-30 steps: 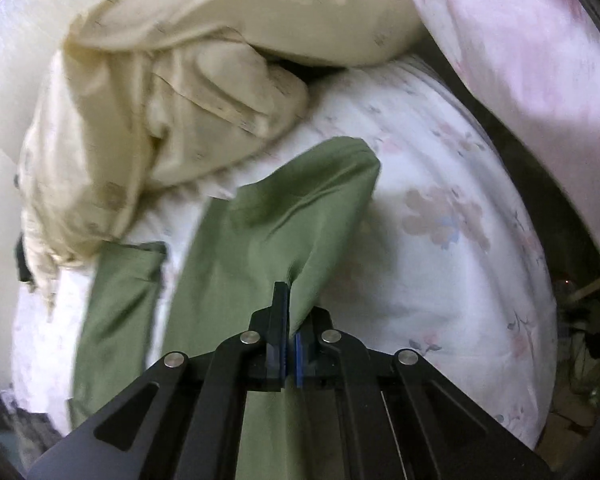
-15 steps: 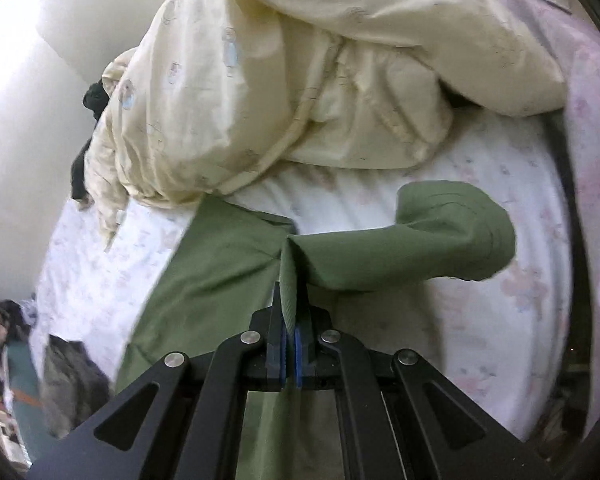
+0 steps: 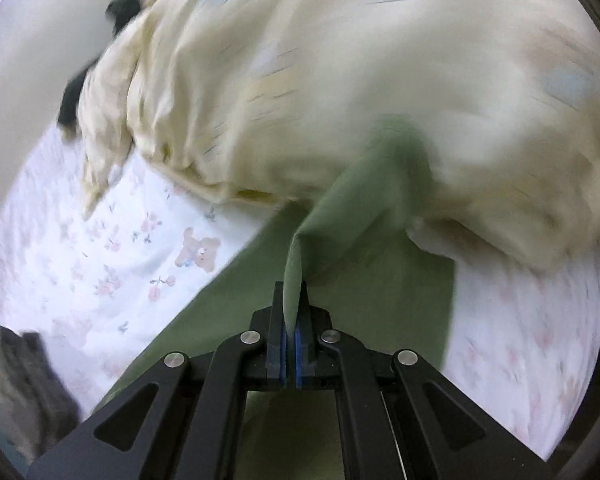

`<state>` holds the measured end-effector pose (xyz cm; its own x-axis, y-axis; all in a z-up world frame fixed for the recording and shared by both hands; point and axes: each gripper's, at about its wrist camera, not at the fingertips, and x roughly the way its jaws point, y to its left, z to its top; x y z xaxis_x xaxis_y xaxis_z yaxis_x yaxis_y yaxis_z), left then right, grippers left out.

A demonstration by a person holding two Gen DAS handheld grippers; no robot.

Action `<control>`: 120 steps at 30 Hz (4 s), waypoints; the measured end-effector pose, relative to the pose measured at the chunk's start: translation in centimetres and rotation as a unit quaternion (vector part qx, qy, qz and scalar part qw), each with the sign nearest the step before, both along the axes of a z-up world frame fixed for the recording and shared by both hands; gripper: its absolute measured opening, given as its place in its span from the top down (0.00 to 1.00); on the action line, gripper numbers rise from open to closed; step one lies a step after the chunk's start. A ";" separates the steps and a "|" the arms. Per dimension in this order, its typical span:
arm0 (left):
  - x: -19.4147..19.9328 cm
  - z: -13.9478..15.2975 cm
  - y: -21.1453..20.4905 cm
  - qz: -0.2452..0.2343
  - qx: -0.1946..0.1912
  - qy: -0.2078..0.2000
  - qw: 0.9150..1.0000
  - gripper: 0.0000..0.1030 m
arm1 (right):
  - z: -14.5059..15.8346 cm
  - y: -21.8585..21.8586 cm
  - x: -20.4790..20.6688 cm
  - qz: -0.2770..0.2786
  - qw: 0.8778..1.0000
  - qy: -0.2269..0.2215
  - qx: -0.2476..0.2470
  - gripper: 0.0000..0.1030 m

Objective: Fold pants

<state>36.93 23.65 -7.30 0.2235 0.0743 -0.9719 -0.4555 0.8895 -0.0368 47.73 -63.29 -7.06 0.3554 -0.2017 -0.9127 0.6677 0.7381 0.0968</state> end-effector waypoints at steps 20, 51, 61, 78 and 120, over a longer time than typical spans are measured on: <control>-3.5 1.2 0.8 -0.075 0.023 -0.127 0.989 0.13 | 0.9 16.7 3.1 0.321 0.941 -0.043 -0.099 0.28; -7.2 -5.3 -1.1 -0.396 -0.128 -0.188 0.890 0.10 | 2.5 68.7 -7.2 0.768 0.626 -0.085 0.109 0.97; -6.6 -3.8 -1.9 -0.430 -0.191 -0.236 0.850 0.63 | 9.3 68.4 -10.5 0.804 0.576 -0.123 0.085 0.97; -12.3 -8.0 1.0 -0.358 -0.249 -0.210 0.875 0.85 | -1.5 76.2 -8.3 0.846 0.532 0.009 0.017 0.97; -11.6 -9.8 2.9 -0.239 -0.375 -0.185 0.876 0.85 | -6.5 80.1 -10.9 0.890 0.449 0.083 -0.013 0.96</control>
<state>25.29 26.56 -17.08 0.3642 -0.7428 -0.5618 0.1287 0.6376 -0.7596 36.82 16.83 -13.52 -0.0977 0.2559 -0.9618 -0.9846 0.1159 0.1309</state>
